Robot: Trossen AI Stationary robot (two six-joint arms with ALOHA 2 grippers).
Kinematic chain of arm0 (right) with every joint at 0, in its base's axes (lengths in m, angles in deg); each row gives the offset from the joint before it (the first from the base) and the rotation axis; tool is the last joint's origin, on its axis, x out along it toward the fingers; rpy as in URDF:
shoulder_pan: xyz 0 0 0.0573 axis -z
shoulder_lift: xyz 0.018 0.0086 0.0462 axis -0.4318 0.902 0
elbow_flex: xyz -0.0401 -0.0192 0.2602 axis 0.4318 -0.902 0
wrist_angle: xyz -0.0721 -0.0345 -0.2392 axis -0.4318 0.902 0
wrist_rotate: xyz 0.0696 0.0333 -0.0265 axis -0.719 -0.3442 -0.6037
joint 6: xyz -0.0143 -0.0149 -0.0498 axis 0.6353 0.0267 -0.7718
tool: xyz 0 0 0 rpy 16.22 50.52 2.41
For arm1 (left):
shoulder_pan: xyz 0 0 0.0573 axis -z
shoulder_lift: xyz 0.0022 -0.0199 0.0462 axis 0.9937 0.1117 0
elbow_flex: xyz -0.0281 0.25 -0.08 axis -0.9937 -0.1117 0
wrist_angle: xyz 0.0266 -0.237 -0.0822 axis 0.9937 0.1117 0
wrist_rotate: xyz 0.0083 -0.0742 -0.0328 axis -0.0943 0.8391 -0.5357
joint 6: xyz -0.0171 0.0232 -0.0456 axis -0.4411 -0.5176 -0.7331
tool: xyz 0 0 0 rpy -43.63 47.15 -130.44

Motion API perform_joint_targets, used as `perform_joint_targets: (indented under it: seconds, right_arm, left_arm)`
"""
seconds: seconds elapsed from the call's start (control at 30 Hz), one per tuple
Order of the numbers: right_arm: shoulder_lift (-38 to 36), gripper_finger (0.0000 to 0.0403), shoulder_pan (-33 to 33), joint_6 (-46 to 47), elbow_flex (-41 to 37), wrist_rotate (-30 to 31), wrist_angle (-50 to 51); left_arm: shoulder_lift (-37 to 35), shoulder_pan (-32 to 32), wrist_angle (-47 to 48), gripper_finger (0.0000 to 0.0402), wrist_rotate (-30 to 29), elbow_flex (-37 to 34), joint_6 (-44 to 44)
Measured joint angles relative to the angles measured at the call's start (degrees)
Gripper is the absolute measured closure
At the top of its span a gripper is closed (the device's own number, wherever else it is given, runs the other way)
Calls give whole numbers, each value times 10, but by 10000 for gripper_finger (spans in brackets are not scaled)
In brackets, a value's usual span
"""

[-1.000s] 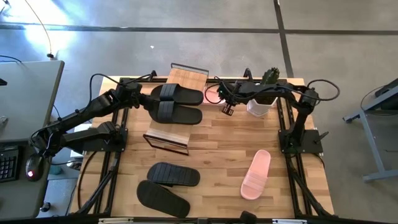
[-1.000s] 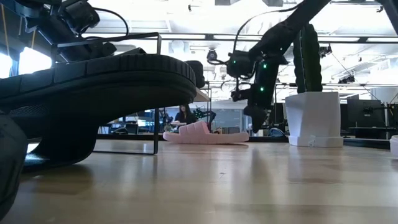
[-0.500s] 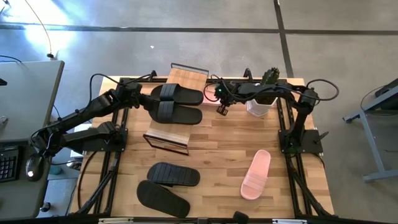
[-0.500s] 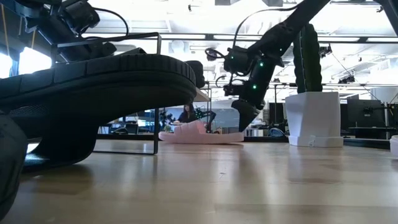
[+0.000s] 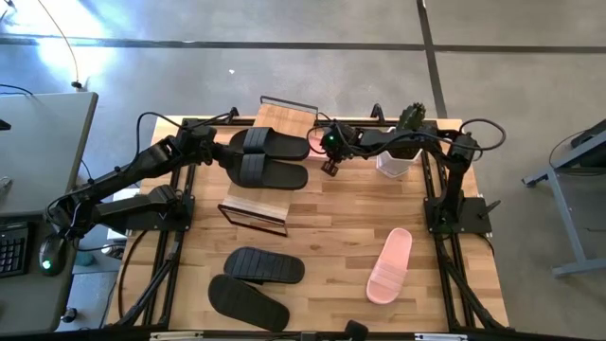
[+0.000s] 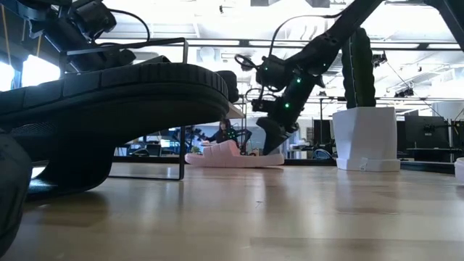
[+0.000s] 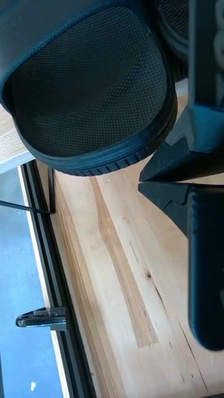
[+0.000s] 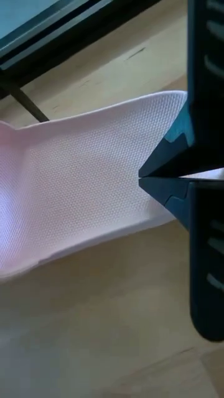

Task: Pick and place slides into the shelf
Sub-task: Put the pink slides under the shelf

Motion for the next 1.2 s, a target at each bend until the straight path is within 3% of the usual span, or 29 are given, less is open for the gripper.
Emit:
perform_joint_targets:
  seconds: [0.43, 0.67, 0.83, 1.2]
  right_arm:
    - [-34, 403, 0, -5, 0, 25, 32]
    - [-53, 403, 5, -4, 0, 69, 143]
    - [-53, 403, 5, 4, 0, 77, 146]
    - [-44, 403, 13, 20, 0, 41, 142]
  left_arm:
    - [0, 0, 0, 401, 0, 0, 0]
    - [0, 0, 0, 401, 0, 0, 0]
    - [0, 0, 0, 401, 0, 0, 0]
    - [0, 0, 0, 401, 0, 0, 0]
